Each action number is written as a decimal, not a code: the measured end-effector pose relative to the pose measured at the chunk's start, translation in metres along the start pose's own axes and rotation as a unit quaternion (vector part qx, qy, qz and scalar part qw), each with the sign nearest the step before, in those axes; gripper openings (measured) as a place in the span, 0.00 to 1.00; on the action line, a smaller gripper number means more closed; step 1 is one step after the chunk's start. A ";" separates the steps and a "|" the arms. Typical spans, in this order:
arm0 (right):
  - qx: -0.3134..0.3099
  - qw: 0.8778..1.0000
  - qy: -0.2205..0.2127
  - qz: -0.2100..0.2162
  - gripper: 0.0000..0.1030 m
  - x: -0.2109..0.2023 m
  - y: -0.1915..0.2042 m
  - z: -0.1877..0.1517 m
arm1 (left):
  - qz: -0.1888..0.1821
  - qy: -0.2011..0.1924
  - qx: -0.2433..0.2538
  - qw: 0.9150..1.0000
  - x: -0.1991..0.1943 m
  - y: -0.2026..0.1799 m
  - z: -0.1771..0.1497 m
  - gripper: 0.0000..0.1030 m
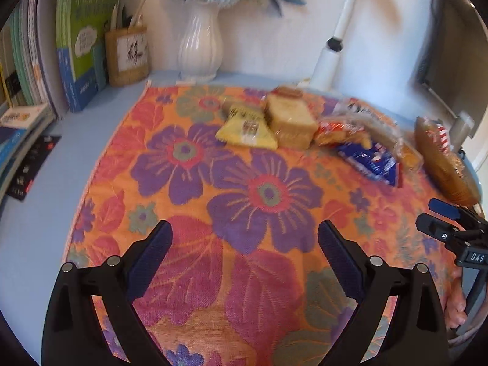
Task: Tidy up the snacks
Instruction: 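Grasp the yellow peanut pack with the left tool while the right grasps the blue cracker bag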
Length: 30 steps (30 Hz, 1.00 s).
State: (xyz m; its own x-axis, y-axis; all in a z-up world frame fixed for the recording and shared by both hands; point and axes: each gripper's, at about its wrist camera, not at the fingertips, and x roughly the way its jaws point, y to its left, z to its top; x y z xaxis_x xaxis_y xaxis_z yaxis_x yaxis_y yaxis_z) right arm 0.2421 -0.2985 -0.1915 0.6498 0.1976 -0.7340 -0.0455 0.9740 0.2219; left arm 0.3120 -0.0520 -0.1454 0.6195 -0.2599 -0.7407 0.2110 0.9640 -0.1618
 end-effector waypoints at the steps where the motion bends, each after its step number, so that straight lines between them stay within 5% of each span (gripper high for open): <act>1: 0.006 1.000 -0.002 0.006 0.97 0.000 -0.003 0.000 | -0.004 -0.005 -0.006 1.000 -0.001 0.003 0.000 0.92; 14: 0.050 0.998 0.029 0.035 0.97 0.004 -0.023 0.003 | 0.005 0.017 -0.042 0.999 0.006 0.014 0.001 0.94; 18: -0.013 0.998 0.060 0.025 0.97 -0.004 -0.005 0.018 | -0.043 0.056 -0.006 0.998 -0.012 0.008 0.010 0.94; 23: -0.076 0.995 0.060 -0.018 0.97 0.006 0.018 0.053 | -0.068 0.010 0.044 0.997 -0.053 0.000 0.062 0.95; 27: -0.075 0.994 0.067 -0.041 0.97 0.036 0.019 0.076 | -0.061 0.065 0.119 0.989 0.001 -0.017 0.098 0.95; 30: -0.078 0.994 0.073 -0.038 0.97 0.051 0.016 0.082 | -0.011 0.089 0.153 0.984 0.053 -0.022 0.108 0.95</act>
State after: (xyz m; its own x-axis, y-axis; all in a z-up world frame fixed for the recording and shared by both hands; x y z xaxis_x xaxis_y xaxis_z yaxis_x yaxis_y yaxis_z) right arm 0.3364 -0.2822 -0.1727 0.5401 0.1266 -0.8321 -0.1254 0.9897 0.0692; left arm 0.4224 -0.0934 -0.1107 0.4762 -0.2413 -0.8456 0.4576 0.8892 0.0040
